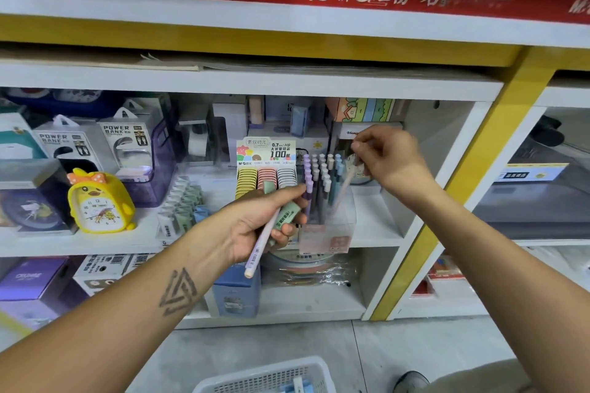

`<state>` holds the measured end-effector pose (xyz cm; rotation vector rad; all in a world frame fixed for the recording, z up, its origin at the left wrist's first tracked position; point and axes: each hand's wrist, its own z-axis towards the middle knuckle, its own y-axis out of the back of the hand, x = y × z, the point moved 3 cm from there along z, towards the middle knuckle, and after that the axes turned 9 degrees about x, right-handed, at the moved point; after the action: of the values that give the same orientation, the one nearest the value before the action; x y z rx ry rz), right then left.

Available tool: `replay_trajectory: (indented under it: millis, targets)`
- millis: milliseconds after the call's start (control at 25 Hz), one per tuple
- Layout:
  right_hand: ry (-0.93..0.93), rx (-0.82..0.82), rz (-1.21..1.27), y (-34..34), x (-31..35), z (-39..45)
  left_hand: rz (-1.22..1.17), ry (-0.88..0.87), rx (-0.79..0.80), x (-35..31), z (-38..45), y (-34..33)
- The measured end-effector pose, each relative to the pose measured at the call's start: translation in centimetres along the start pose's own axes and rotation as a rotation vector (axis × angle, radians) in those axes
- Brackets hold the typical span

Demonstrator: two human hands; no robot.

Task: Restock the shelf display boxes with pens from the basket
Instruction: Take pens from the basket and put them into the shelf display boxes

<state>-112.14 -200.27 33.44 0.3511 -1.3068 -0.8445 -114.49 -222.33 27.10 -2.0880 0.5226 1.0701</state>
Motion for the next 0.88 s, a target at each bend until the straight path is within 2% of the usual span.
replay_trajectory:
  millis: [120,280,480,720,880]
  targets:
    - [0.101,0.035,-0.158,-0.8,0.1,-0.3,-0.031,0.003,0.010,0.0,0.2,-0.1]
    - [0.198,0.119,-0.208,-2.4,-0.1,-0.9,-0.021,-0.007,0.008,0.1,0.4,-0.2]
    - [0.187,0.203,-0.318,-3.2,0.0,-0.5,0.000,-0.009,0.005,0.1,0.2,-0.5]
    - [0.174,0.223,-0.364,-3.0,0.0,-0.2,-0.003,-0.015,-0.001,0.1,0.1,-0.2]
    - [0.172,0.149,-0.390,-3.9,0.0,-0.2,-0.007,-0.039,-0.010,0.0,0.0,-0.1]
